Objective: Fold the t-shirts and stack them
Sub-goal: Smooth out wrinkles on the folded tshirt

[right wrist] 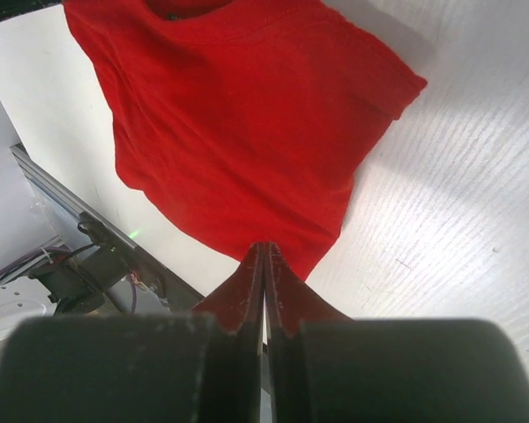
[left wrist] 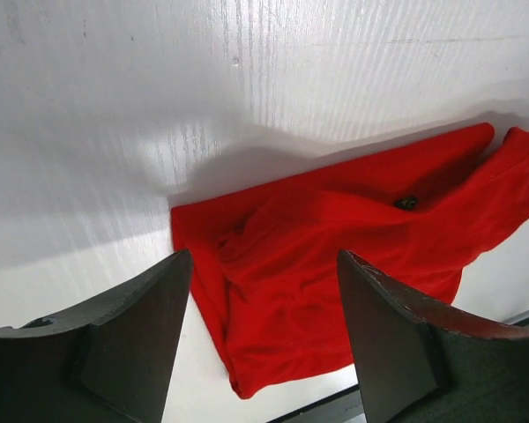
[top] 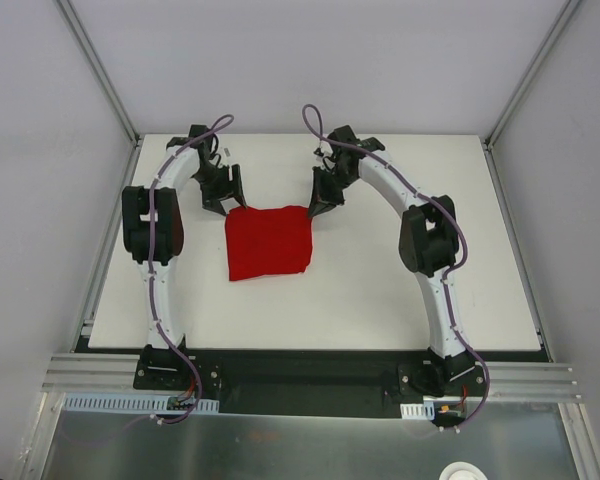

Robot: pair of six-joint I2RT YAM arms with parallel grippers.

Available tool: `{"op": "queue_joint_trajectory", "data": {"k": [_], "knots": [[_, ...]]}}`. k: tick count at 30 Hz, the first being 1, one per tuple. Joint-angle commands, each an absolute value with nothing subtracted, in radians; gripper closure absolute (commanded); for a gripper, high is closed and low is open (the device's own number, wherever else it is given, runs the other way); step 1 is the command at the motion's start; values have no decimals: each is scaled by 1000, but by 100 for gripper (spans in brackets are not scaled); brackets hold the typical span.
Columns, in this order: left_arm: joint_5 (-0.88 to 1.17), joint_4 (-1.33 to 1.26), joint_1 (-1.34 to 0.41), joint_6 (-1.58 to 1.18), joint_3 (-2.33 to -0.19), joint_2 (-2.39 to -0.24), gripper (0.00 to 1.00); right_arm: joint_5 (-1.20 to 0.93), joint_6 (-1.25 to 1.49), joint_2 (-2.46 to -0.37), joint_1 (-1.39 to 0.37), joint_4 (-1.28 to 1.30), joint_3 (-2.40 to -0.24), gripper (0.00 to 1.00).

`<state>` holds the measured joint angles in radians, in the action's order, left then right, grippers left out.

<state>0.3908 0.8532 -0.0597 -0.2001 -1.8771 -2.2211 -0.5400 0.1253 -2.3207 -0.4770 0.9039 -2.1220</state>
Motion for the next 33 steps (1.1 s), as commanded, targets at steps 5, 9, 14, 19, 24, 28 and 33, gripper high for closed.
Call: {"op": "queue_joint_trajectory", "data": {"k": [5, 9, 14, 19, 24, 28, 33], "knots": [[442, 848, -63, -210, -1907, -2247, 44, -560, 94, -2306, -459, 942, -2134, 98], [442, 848, -63, -210, -1907, -2249, 83, -558, 91, -2304, -451, 945, -2131, 97], [433, 850, -63, -207, -1899, -2249, 96, -560, 89, -2303, -446, 948, -2126, 97], [384, 857, -63, -186, -1879, -2200, 100, -557, 91, -2299, -445, 948, -2125, 96], [292, 856, -61, -156, -1856, -2097, 100, -561, 97, -2298, -443, 943, -2115, 96], [250, 864, -60, -152, -1841, -2040, 100, -563, 100, -2299, -445, 936, -2102, 96], [201, 836, -60, -140, -1772, -2014, 100, -569, 109, -2302, -446, 923, -2094, 96]]}}
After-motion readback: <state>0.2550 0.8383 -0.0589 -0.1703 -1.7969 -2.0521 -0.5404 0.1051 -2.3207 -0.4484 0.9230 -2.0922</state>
